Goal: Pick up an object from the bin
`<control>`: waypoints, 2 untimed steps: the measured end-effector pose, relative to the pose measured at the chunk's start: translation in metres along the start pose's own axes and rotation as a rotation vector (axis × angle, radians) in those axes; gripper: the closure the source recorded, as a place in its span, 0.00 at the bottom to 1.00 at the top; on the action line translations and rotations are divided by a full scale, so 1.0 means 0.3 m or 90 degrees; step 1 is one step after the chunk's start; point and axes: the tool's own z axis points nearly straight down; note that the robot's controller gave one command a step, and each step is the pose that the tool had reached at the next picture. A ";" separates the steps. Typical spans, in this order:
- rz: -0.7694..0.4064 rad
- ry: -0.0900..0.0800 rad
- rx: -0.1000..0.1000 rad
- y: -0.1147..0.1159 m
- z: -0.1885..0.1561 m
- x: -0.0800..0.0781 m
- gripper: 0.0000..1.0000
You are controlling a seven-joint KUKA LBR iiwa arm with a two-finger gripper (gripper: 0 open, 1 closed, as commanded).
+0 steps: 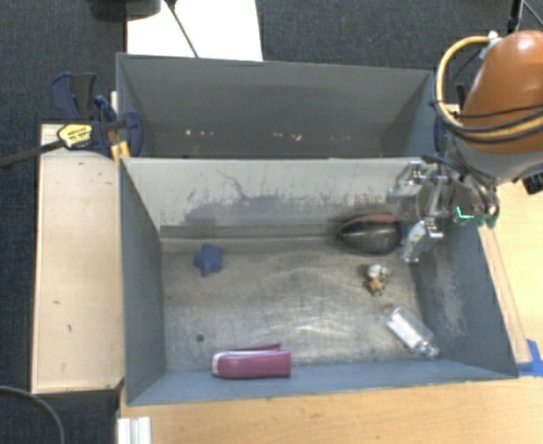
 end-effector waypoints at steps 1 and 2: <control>-0.044 -0.009 0.001 -0.049 0.335 -0.013 0.00; 0.289 -0.003 -0.002 -0.072 0.426 -0.006 0.00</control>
Offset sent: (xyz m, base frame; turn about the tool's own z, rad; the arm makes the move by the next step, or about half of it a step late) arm 0.0013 -0.0218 -0.1591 -0.0921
